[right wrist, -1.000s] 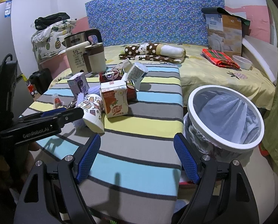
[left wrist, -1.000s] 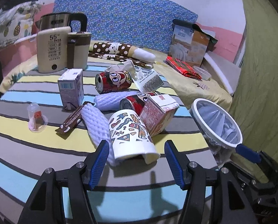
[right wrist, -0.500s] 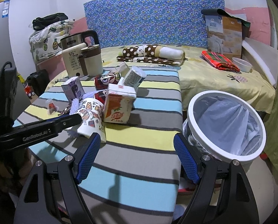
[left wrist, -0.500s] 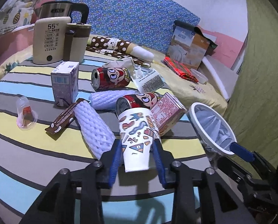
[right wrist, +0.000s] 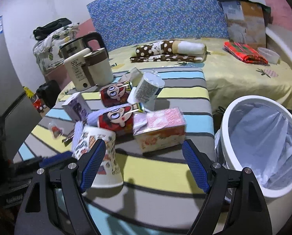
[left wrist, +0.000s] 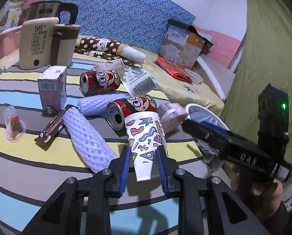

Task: Collect trash
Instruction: 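Grasp the patterned paper cup with the left tool while the right tool grasps the pink carton, then carry the paper cup and pink carton over the white trash bin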

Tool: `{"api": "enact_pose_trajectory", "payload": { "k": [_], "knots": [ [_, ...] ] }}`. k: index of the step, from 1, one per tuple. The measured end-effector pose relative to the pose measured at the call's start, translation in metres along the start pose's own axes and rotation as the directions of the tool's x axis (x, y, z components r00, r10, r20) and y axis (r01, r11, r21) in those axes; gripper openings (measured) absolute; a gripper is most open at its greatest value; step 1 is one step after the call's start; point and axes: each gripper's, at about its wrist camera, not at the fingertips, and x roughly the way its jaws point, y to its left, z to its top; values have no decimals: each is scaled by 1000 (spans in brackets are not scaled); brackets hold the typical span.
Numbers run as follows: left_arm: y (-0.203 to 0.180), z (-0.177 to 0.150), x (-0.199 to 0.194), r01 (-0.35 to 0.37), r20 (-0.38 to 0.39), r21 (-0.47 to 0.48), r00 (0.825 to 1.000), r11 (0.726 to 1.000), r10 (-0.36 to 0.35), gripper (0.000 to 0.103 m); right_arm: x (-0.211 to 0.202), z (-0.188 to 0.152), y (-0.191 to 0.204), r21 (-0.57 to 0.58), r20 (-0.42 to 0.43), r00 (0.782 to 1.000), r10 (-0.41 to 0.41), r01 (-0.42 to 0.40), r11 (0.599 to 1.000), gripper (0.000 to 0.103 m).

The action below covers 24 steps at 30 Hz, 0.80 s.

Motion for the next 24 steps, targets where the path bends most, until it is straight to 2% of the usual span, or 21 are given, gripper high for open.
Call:
{"api": "enact_pose_trajectory", "payload": {
  "k": [4, 10, 15, 24],
  "knots": [
    [0, 1, 11, 5, -24, -7, 1000, 1000, -5, 35, -8, -2, -6, -1, 26, 999, -26, 26, 1000, 81],
    [-6, 4, 32, 26, -61, -17, 998, 999, -27, 43, -4, 1, -19, -11, 8, 999, -49, 49, 999, 81],
    [-10, 4, 50, -6, -110, -24, 994, 1000, 3, 56, 2, 10, -27, -16, 7, 999, -48, 48, 999, 81],
    [-22, 3, 69, -82, -139, -12, 987, 997, 79, 70, -5, 7, -38, 1, 22, 999, -43, 42, 999, 81]
  ]
}}
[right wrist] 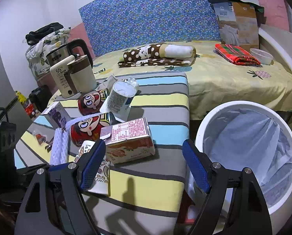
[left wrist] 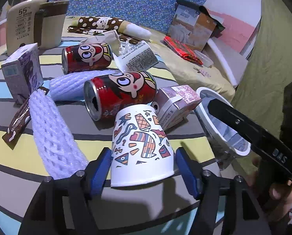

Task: Collect trash
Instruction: 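Carry the paper cup and pink carton over the white trash bin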

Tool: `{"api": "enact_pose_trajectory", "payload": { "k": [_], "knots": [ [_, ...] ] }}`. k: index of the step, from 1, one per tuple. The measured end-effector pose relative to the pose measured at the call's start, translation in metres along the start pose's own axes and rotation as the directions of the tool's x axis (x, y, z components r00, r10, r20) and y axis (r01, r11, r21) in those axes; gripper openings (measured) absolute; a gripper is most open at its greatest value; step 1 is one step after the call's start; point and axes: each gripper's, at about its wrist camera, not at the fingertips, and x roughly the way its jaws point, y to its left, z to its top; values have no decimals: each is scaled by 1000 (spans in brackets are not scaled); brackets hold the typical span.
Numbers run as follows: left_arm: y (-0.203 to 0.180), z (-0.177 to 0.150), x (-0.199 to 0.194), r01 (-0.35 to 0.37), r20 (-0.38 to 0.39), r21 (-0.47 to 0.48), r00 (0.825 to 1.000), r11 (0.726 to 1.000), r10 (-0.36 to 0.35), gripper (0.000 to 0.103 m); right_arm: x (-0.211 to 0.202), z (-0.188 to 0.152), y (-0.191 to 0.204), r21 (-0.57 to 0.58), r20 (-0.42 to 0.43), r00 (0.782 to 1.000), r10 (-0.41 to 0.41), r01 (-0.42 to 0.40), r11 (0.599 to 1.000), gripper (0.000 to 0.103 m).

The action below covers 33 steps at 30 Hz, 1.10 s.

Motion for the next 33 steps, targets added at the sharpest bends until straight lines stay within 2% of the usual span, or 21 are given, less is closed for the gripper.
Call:
{"api": "enact_pose_trajectory", "payload": {
  "k": [4, 7, 15, 25, 29, 33],
  "knots": [
    [-13, -1, 7, -70, 5, 45, 998, 997, 70, 74, -1, 0, -3, 6, 3, 1000, -4, 4, 1000, 81],
    [-18, -4, 8, -98, 18, 86, 995, 991, 97, 74, -1, 2, -4, 9, 3, 1000, -13, 13, 1000, 81],
    [-8, -10, -12, -90, 49, 66, 995, 994, 87, 60, 7, 3, 3, -19, -2, 1000, 15, -15, 1000, 81],
    [15, -11, -36, -61, 76, 19, 995, 998, 60, 59, 33, 6, 25, -158, -62, 997, 37, -46, 986, 81],
    [19, -9, -38, -52, 84, 16, 995, 999, 50, 59, 39, 5, 30, -217, -86, 996, 11, -30, 976, 81],
    [19, -9, -38, -40, 86, 20, 996, 999, 38, 59, 46, 6, 30, -243, -104, 994, -47, 20, 970, 81]
  ]
}}
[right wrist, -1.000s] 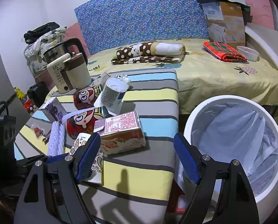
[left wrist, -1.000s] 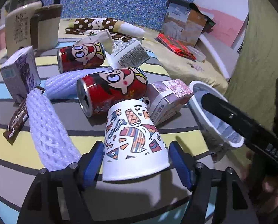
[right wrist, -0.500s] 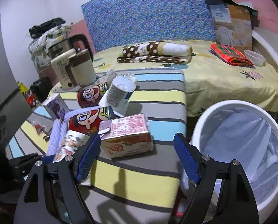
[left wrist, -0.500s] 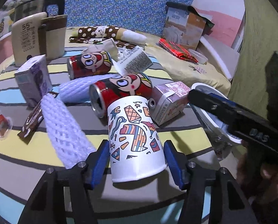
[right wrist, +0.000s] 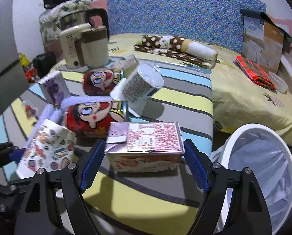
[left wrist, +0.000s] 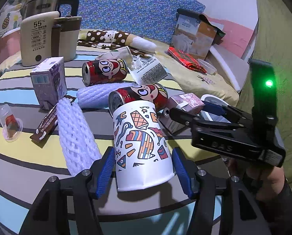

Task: Collect trash
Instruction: 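Carry the paper cup and pink carton over the white trash bin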

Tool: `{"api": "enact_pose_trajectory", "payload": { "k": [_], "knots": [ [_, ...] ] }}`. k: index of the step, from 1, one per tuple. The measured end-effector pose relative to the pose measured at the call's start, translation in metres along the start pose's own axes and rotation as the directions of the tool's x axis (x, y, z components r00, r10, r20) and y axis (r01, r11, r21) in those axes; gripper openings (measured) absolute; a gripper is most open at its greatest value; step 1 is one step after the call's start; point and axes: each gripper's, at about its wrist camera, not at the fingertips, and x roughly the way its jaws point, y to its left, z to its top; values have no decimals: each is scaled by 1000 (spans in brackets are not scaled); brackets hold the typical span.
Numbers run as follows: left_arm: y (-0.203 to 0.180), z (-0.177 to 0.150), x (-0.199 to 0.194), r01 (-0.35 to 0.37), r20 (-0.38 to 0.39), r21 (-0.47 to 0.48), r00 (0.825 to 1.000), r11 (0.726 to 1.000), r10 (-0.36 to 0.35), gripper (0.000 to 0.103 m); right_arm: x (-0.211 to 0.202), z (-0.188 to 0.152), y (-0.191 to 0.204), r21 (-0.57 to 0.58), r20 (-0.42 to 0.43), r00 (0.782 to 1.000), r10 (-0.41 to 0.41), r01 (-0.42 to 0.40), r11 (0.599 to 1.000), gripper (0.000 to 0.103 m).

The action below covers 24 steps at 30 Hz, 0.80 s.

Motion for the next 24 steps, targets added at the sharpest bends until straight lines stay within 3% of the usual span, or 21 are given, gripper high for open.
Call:
{"api": "enact_pose_trajectory", "payload": {
  "k": [2, 13, 24],
  "knots": [
    [0, 0, 0, 4, 1, 0, 1000, 1000, -4, 59, 1, 0, -4, 24, -15, 1000, 2, -2, 1000, 76],
    [-12, 2, -9, 23, 29, 36, 999, 999, -24, 59, -33, -12, -20, 143, 50, 999, 3, -10, 990, 76],
    [-61, 17, 3, 109, 12, 140, 994, 984, -112, 60, -69, -33, -56, 260, 70, 992, -104, 83, 962, 76]
  ]
}}
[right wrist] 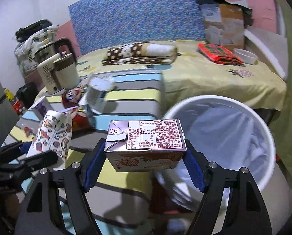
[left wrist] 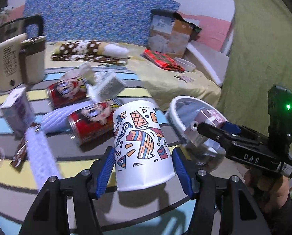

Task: Collect trash
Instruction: 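Carry the paper cup and pink carton over the white trash bin, then open both tools to drop the cup and carton into the bin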

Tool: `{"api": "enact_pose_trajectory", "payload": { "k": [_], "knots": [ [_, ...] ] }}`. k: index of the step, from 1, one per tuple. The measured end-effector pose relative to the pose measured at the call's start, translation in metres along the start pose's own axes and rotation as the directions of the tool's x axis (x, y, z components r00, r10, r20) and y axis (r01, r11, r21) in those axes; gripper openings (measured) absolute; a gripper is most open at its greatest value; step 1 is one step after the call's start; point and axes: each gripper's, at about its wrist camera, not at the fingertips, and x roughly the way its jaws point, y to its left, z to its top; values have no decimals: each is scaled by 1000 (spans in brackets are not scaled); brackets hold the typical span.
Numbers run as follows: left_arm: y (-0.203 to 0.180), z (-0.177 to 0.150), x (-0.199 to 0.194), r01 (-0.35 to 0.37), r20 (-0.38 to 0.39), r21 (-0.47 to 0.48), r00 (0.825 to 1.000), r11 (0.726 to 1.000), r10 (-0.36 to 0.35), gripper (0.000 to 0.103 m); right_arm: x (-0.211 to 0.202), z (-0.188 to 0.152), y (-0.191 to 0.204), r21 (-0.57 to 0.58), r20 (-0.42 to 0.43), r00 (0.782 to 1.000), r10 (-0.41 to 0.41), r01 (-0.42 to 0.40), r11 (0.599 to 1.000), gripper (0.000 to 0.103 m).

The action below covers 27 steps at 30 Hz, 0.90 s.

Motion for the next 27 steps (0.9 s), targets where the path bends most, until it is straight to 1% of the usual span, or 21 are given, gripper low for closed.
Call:
{"api": "enact_pose_trajectory", "payload": {
  "k": [8, 13, 16, 22, 27],
  "knots": [
    [-45, 25, 30, 89, -16, 116, 996, 989, -87, 61, -5, -6, -41, 74, 1, 995, -103, 102, 992, 76],
    [-71, 35, 53, 138, -34, 173, 990, 975, -134, 62, -5, -10, -61, 105, -9, 990, -143, 143, 984, 76],
    [-84, 41, 67, 161, -49, 192, 987, 968, -155, 63, -2, -11, -71, 116, -21, 987, -162, 163, 980, 76],
    [-103, 43, 95, 189, -84, 229, 981, 955, -174, 65, -2, -18, -86, 119, -44, 981, -191, 195, 974, 76],
    [-106, 42, 111, 206, -119, 237, 976, 950, -182, 70, -1, -22, -92, 111, -59, 977, -204, 209, 972, 77]
  ]
}}
